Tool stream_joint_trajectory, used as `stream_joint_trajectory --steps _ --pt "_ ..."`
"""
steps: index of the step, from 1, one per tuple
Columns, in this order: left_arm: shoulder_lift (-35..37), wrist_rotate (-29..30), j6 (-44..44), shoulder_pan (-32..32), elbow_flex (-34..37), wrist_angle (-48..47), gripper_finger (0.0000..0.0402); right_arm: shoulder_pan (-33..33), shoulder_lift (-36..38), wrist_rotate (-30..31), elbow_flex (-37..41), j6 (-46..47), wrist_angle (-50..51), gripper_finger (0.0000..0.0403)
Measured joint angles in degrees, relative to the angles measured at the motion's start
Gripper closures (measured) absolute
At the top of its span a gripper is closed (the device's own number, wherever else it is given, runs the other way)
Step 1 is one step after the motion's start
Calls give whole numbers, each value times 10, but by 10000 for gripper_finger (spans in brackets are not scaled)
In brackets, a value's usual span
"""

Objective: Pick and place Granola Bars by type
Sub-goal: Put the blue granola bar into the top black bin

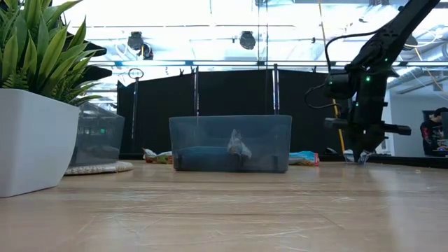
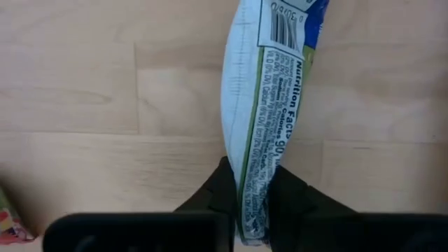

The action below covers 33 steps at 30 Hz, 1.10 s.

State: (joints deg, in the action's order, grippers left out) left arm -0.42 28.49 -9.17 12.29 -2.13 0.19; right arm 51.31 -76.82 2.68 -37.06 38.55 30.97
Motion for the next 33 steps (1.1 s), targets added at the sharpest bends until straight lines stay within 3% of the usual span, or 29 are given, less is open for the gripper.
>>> stream_joint_trajectory --steps 14,23,33 --pt "0 0 0 0 0 0 41 -42 110 -30 -22 57 16 375" --pt "0 0 0 0 0 0 41 -98 165 -28 -108 68 76 377" --pt "0 0 0 0 0 0 41 -144 156 -25 -222 84 93 379"
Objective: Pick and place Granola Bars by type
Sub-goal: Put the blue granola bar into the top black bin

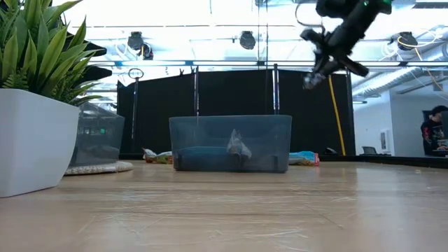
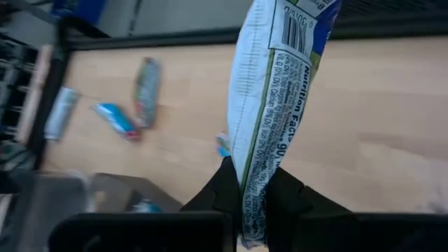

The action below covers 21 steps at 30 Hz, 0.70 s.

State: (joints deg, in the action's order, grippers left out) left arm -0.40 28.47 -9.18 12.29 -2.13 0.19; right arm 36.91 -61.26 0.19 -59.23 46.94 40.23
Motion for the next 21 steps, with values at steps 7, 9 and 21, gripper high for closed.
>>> stream_joint_trajectory --steps 7,9,21 --pt "0 0 0 0 0 0 41 -46 -32 31 -96 4 17 379" --pt "0 0 0 0 0 0 41 -55 -42 44 -120 4 25 379" --pt "0 0 0 0 0 0 41 -111 -98 76 -252 25 25 381"
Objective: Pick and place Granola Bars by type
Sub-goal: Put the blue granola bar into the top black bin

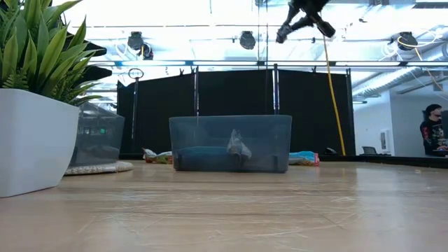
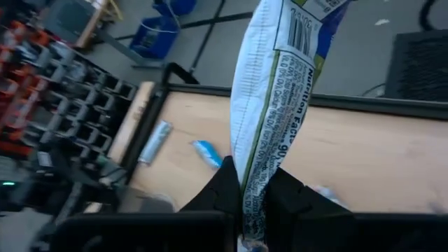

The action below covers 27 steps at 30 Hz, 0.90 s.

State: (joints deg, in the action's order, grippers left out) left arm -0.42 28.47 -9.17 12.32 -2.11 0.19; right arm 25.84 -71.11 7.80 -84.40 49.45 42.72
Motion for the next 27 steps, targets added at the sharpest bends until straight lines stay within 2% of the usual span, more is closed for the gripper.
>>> stream_joint_trajectory --steps 10,19,27 --pt "0 0 0 0 0 0 41 -68 -45 31 -60 98 -29 382" --pt "0 0 0 0 0 0 41 -159 -94 61 -62 180 -123 382" --pt "0 0 0 0 0 0 41 -226 -144 75 -62 226 -130 382"
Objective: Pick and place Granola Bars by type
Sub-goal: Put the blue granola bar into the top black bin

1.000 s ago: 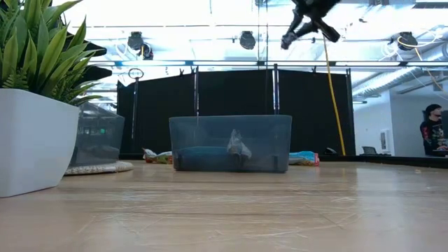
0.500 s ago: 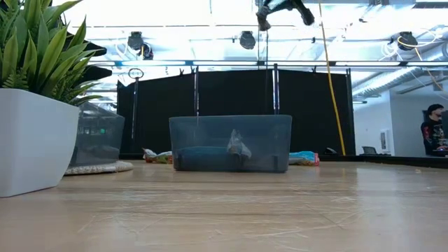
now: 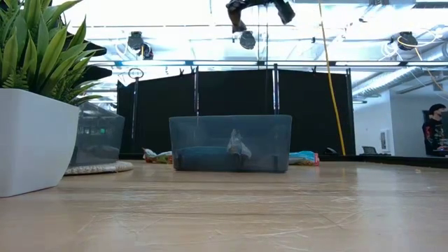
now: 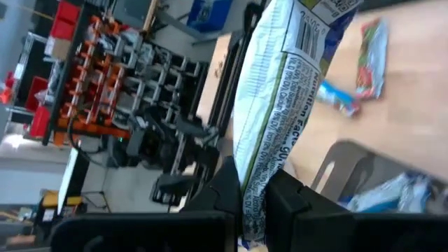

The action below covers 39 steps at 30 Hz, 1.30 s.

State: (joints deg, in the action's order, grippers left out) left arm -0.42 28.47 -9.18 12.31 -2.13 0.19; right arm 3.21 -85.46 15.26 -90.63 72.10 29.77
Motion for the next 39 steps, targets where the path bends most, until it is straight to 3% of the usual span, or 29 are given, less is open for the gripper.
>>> stream_joint_trajectory --steps 24,39 --pt "0 0 0 0 0 0 41 -61 -154 -41 0 202 106 383" --pt "0 0 0 0 0 0 41 -42 -225 -104 1 203 171 384"
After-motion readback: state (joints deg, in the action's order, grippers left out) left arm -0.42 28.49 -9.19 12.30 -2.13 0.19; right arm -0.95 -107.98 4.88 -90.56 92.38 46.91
